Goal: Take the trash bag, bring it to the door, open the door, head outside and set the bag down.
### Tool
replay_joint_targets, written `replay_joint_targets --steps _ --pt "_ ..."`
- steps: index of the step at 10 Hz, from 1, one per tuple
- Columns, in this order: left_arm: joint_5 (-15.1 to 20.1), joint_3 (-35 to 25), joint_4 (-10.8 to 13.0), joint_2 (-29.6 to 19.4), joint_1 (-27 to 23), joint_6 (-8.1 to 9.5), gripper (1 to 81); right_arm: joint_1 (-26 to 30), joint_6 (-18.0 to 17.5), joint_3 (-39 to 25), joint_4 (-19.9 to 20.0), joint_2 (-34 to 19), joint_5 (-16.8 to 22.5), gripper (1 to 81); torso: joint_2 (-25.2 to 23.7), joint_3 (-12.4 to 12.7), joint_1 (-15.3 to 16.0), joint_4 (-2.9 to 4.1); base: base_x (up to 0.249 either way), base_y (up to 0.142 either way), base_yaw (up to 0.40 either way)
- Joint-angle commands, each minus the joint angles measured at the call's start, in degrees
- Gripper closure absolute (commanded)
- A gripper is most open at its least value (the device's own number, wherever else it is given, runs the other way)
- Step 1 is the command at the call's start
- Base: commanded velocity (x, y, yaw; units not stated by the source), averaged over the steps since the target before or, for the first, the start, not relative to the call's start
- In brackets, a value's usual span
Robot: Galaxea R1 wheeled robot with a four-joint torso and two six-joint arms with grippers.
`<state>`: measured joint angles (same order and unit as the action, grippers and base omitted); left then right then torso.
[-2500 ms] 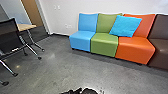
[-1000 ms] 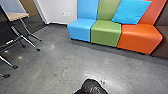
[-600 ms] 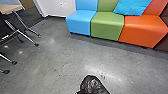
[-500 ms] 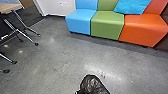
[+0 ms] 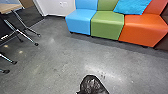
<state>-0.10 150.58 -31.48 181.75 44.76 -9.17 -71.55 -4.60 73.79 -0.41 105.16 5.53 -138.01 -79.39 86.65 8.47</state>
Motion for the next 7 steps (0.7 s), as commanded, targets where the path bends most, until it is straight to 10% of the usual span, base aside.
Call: replay_joint_targets --steps 1,3,4,7 --pt "2.8 -0.1 0.7 0.2 -4.1 -0.32 1.0 1.9 -0.2 -2.1 0.7 -3.2 4.0 1.0 0.0 0.0 0.0 0.00 0.000 0.000 0.000" --pt "3.3 -0.1 0.7 0.0 -4.1 -0.32 1.0 1.8 -0.2 -2.3 0.7 -3.3 4.0 1.0 0.0 0.0 0.0 0.00 0.000 0.000 0.000" --pt "3.4 -0.2 0.7 0.0 -4.1 -0.24 81.1 1.7 -0.2 -2.3 0.7 -3.4 4.0 1.0 0.0 0.0 0.0 0.00 0.000 0.000 0.000" --pt "3.9 -0.3 0.9 -0.2 -3.1 -0.15 81.1 1.7 -0.2 -2.1 0.7 -3.4 4.0 1.0 0.0 0.0 0.0 0.00 0.000 0.000 0.000"
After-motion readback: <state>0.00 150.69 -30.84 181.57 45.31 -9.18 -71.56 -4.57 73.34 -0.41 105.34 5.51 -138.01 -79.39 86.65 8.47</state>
